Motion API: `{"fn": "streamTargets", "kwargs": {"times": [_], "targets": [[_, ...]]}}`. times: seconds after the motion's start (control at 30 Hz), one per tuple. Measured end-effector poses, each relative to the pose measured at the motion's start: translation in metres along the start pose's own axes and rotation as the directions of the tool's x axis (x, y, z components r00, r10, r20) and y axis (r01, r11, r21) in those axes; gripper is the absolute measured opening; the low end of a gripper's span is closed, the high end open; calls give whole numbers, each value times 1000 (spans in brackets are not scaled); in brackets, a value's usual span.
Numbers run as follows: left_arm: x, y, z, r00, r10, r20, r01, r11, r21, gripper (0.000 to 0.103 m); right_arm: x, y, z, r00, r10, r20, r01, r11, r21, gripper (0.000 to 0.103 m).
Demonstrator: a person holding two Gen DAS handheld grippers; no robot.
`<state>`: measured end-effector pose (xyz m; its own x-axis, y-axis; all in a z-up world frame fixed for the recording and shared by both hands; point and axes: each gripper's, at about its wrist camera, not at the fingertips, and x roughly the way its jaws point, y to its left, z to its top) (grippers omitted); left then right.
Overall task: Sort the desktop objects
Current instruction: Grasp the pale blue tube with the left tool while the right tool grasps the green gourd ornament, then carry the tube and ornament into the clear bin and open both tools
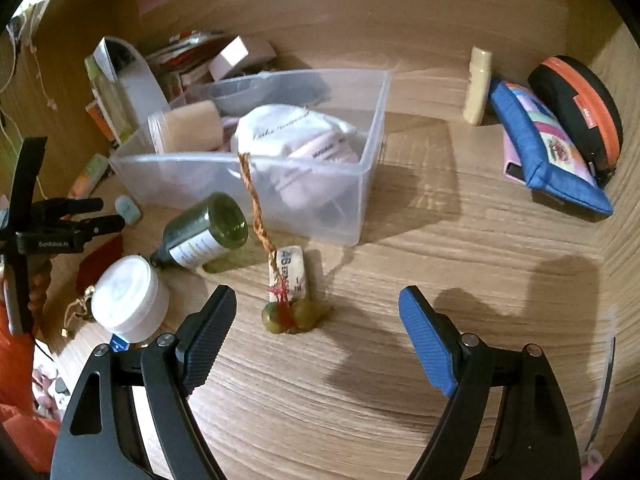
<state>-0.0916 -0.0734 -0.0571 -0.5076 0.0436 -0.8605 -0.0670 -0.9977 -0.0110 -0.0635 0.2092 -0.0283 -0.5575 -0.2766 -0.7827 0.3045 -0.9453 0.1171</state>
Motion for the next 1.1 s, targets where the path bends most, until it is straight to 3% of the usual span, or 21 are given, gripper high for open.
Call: {"fn": "streamTargets", "kwargs": {"times": [0.27,0.5,0.7,0.77,0.83,1.1], "targets": [[9,-6,5,1000,-8,-15,8,1000,19,89,7,12,-11,999,22,-33,-22,1000,-21,81],[7,-10,1,999,-5,37,4,999,37,89,17,18,-12,998,-4,-55,2,999,-37,59],[2,-10,-2,997,-11,74,8,999,38,73,18,22,-11,998,-41,-41,38,997,-70,52],[1,-9,-3,997,-11,77,8,999,37,73,18,23,-11,998,-50,-35,47,996,-76,51],[0,-8,-4,997,-10,78,7,999,36,73,17,23,-11,998,-59,-31,56,995,-83,40],[-2,-4,-4,994,-8,105,8,1000,-4,73,1,16,-14,999,-38,-2,38,998,-46,40]]}}
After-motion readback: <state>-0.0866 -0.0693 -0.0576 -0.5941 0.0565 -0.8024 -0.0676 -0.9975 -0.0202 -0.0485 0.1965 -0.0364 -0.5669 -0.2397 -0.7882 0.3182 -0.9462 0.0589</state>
